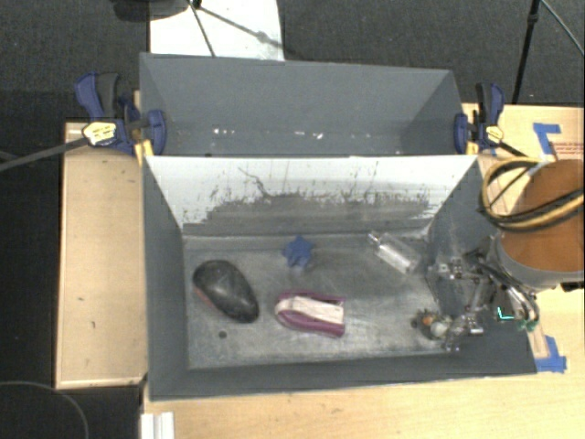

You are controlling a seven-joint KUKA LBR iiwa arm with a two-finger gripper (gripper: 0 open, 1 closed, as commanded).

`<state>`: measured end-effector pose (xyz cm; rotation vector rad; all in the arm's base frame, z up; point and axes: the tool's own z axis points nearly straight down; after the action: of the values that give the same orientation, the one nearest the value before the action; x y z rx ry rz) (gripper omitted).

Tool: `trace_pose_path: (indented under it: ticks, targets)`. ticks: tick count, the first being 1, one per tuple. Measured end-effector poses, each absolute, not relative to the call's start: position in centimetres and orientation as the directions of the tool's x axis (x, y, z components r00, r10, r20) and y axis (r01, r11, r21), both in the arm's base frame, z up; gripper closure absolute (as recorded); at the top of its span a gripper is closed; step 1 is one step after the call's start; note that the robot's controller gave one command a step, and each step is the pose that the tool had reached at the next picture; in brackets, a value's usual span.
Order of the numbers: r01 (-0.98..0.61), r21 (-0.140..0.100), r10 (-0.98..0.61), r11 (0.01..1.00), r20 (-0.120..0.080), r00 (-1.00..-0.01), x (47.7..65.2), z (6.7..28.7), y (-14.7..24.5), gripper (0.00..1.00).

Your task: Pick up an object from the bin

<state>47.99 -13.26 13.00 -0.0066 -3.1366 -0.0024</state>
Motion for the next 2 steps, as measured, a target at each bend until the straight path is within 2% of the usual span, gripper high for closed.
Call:
trace_pose_path:
  ticks: [1,2]
  targets:
    - [0.079,0.001,0.079,0.997,0.003,-0.997,48.47,7.33,-15.08,0.00]
    - [0.071,0.000,0.071,0.998,-0.001,-0.998,48.58,7.61,-15.03,1.00]
